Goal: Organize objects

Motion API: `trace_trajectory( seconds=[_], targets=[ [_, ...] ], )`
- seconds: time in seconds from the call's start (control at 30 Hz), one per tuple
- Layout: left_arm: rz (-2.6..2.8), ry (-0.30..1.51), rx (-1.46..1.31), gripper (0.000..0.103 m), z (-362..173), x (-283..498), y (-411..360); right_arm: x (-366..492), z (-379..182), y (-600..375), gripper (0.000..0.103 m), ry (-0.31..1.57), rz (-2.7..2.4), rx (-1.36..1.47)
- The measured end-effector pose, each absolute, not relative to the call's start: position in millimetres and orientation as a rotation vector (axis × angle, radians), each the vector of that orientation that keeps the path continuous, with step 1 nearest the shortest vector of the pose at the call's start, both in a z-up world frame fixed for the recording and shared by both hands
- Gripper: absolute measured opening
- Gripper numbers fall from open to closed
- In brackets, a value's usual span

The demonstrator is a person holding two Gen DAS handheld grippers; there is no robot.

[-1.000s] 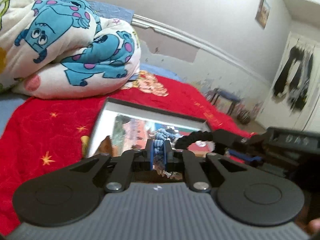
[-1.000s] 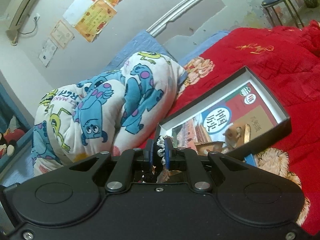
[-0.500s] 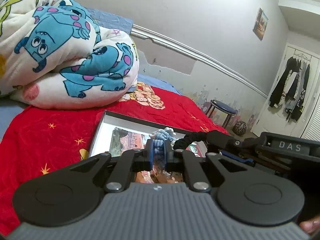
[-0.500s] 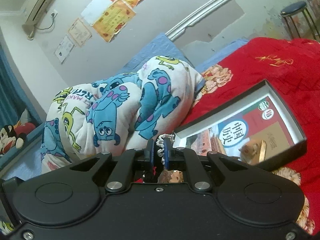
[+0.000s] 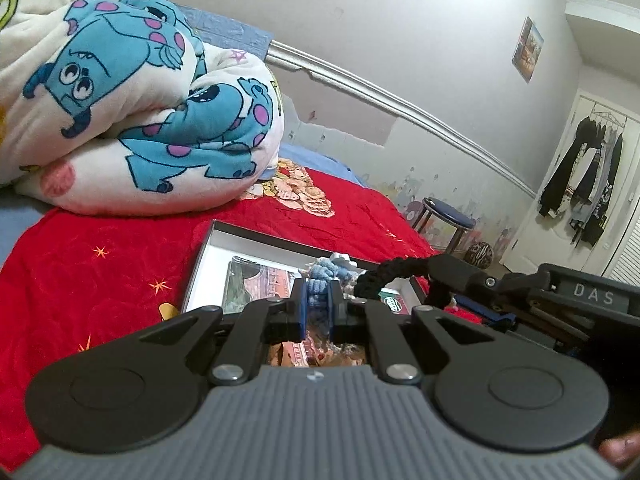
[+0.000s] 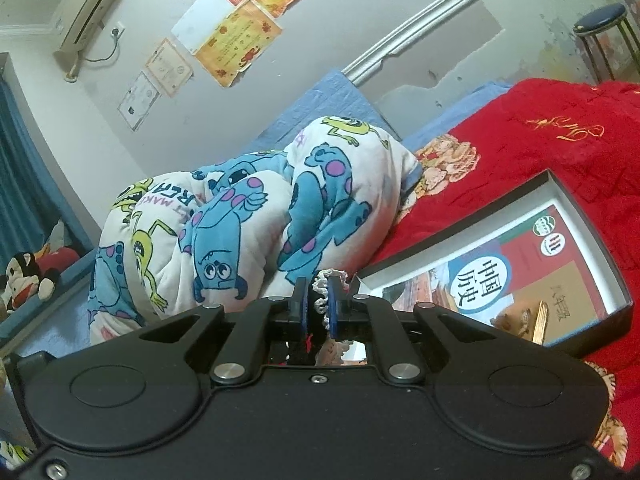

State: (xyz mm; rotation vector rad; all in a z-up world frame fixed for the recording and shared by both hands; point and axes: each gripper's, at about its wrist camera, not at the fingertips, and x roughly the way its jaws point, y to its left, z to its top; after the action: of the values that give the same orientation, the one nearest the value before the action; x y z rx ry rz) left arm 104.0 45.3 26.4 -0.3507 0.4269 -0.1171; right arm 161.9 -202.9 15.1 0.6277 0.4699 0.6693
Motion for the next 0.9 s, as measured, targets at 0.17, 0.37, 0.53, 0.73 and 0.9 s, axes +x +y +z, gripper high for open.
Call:
trace_trajectory(
  seconds=[0.17,0.37,0.53,0.73,0.9],
  targets=[
    [-0.112,0.424,-0.341,0.012,26.5,107.0,44.6,170.9,12.1,-206.9,0.01,0.478,0.656,0.65],
    [-0.109,0.418,-0.312,0.012,28.2,113.4,43.5,182.3,12.4,-211.2,0.01,0.467,0.645,0.655],
    [-0.103,0.403,-0.251,0.012,28.9,119.1,39.8,190.3,11.1,-212.8,0.01,0.471,0.636,0.659],
    [-0.096,0.388,-0.208,0.013,28.9,137.0,36.8,199.0,10.1,-217.9,0.01,0.467,0.632,0.671],
    [-0.056,0.397,-0.181,0.013,20.6,155.6,43.3,211.9,2.5,-222.6,0.01,0.473,0.608,0.681]
  ],
)
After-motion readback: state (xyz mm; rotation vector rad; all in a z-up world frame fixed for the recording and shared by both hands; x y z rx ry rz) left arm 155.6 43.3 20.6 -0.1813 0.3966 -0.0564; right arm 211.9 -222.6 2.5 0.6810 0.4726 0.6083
